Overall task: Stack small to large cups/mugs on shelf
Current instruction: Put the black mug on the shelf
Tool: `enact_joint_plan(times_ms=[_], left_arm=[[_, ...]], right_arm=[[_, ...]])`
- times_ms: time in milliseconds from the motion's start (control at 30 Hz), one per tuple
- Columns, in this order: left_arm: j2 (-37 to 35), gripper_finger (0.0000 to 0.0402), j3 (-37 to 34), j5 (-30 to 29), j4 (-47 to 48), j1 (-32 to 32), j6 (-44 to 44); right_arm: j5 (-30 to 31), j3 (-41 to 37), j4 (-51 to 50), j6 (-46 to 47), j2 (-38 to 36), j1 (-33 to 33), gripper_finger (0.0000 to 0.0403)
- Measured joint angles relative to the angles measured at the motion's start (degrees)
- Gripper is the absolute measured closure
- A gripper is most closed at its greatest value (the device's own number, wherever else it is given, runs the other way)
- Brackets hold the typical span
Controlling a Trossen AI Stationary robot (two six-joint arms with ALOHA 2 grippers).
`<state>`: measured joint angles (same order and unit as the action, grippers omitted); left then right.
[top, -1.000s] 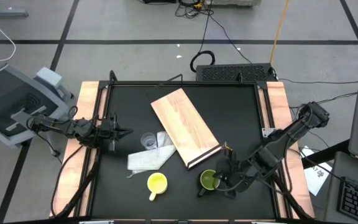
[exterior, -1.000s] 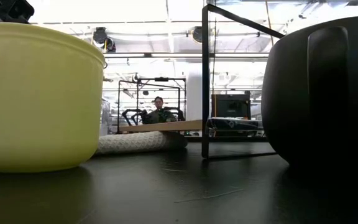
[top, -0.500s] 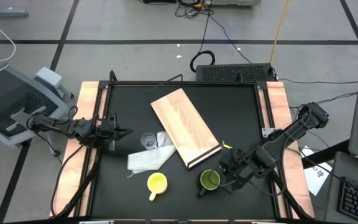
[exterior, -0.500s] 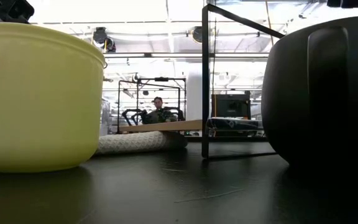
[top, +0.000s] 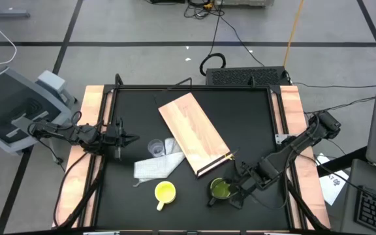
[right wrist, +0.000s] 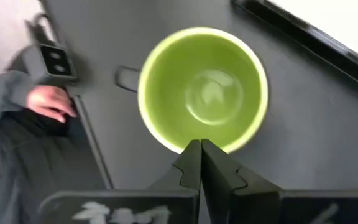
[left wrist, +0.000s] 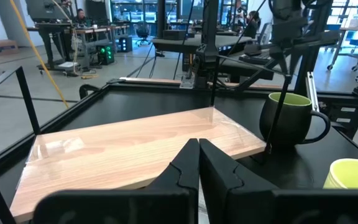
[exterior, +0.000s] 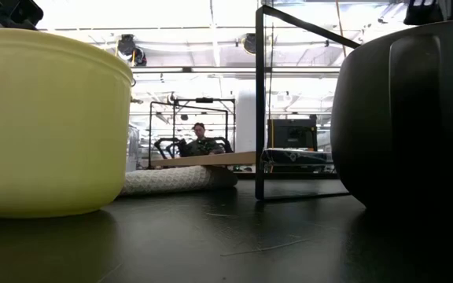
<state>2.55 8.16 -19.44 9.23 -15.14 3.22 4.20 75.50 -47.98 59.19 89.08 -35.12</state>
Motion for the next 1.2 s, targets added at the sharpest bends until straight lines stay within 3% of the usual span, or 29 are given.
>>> enact_joint_plan(times_ms=[167,567,1200], left_arm=[[0.02,0.0392,-0.01,0.01,0.00,-0.02,0.00],[0.01,0.0392,0.00,0.00,0.00,0.00,0.00],[0.01,0.0392,0.00,0.01,0.00,-0.01,0.01]], right_arm=[[-0.02,0.00,-0.03,0.23,0.00,1.13,0.0373],[-1.08,0.00,-4.00,6.02,0.00,3.28,0.0246],[-5.79,-9.57,7.16,9.11,0.00,5.51,0.0245]])
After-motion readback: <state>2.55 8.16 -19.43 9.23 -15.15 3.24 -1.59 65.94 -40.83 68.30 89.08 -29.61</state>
